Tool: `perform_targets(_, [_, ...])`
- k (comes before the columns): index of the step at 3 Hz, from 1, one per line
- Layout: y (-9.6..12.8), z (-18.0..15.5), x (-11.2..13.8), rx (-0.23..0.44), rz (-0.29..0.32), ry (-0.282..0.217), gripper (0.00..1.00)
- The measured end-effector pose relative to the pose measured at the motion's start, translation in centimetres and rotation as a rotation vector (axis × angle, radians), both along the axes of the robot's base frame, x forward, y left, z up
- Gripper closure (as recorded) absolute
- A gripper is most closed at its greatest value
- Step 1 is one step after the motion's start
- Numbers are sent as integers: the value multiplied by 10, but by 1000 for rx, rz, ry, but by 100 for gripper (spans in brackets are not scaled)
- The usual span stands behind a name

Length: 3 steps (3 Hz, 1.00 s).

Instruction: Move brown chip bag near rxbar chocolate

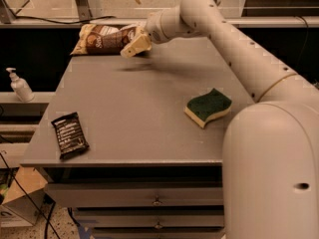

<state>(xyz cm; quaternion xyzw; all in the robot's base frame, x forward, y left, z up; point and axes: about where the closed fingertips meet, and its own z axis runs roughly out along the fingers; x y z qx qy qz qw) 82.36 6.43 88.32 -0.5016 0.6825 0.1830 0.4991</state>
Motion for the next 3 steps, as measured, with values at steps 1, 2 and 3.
perform_targets(1, [5, -6, 17, 1, -5, 15, 18])
perform_targets(2, [7, -17, 23, 1, -5, 40, 41])
perform_targets(3, [6, -22, 21, -2, -7, 50, 64])
